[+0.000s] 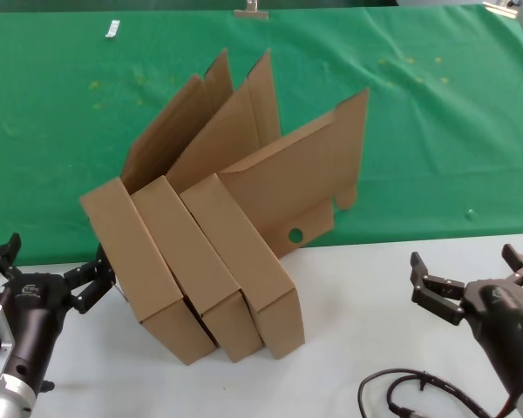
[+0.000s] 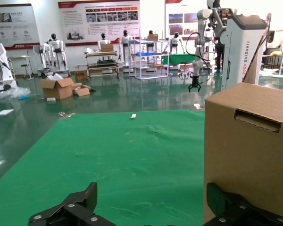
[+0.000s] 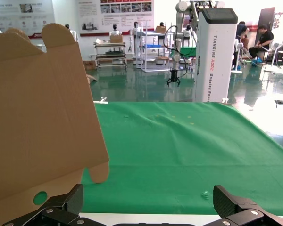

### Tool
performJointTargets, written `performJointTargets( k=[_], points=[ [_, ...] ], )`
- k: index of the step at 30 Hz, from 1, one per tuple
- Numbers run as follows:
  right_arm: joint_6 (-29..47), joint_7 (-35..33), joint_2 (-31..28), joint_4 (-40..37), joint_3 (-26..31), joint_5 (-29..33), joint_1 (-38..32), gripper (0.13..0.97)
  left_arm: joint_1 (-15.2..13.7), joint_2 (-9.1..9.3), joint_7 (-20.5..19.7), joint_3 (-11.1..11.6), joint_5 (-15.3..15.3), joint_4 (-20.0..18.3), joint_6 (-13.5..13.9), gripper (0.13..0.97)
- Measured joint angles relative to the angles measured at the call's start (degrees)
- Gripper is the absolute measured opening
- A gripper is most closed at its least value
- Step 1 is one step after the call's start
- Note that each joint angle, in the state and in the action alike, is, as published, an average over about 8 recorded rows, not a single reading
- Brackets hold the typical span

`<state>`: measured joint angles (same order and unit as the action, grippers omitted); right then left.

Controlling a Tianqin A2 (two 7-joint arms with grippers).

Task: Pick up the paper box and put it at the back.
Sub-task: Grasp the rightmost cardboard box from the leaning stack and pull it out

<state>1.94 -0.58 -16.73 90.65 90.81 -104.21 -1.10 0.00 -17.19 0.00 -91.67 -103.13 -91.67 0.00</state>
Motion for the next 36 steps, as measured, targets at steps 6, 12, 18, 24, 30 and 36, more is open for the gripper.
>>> performJointTargets(
  k=[6,12,18,24,30,36],
  points=[
    [0.00,0.00,0.00,0.00,0.00,0.00,0.00,0.966,0.00,0.00,0.00,0.00,0.00,0.00,0.00,0.792],
    [0.00,0.00,0.00,0.00,0.00,0.00,0.00,0.966,0.00,0.00,0.00,0.00,0.00,0.00,0.00,0.662],
    [0.00,0.00,0.00,0.00,0.00,0.00,0.00,0.966,0.00,0.00,0.00,0.00,0.00,0.00,0.00,0.533],
    [0.00,0.00,0.00,0.00,0.00,0.00,0.00,0.966,0.00,0.00,0.00,0.00,0.00,0.00,0.00,0.405],
    [0.00,0.00,0.00,0.00,0.00,0.00,0.00,0.966,0.00,0.00,0.00,0.00,0.00,0.00,0.00,0.286],
    [0.00,0.00,0.00,0.00,0.00,0.00,0.00,0.966,0.00,0.00,0.00,0.00,0.00,0.00,0.00,0.255]
  ],
)
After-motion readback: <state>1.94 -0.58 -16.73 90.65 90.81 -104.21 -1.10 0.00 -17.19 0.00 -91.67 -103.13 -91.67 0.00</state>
